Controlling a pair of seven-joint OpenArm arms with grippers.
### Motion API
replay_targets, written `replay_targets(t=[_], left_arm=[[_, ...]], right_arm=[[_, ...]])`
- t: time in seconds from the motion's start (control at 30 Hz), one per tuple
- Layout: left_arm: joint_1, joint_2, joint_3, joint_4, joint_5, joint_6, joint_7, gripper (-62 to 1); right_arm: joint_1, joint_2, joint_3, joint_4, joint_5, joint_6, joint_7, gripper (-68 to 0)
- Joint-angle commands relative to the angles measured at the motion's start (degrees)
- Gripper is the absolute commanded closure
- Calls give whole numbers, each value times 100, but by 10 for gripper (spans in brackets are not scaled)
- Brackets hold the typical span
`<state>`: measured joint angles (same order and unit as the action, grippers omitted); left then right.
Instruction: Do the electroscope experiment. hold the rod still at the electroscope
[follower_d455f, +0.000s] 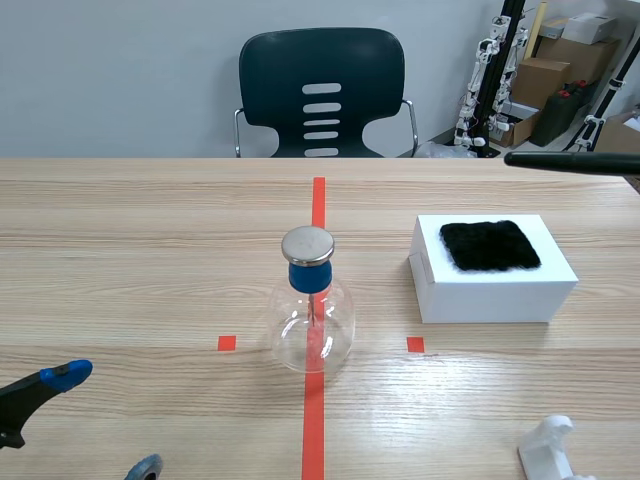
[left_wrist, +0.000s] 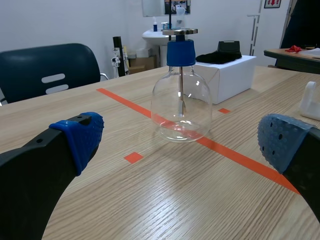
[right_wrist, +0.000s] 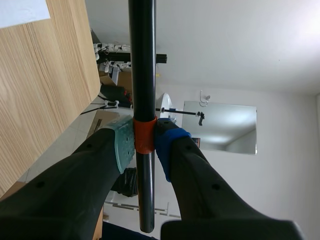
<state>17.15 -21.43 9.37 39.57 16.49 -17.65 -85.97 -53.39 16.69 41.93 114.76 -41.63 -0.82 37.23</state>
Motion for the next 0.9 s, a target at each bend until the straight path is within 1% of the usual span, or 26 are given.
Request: replay_targets(t=[0.0,0.87], left_arm=[[-17,-37,-26,76,-35,-4,-105,-623],[-17,-37,-26,76,-35,-4,-105,-623]], right_arm=[[-7,61,39,39,70,-63,2,-13],[9,66,39,42,66,-70,-52,-13]])
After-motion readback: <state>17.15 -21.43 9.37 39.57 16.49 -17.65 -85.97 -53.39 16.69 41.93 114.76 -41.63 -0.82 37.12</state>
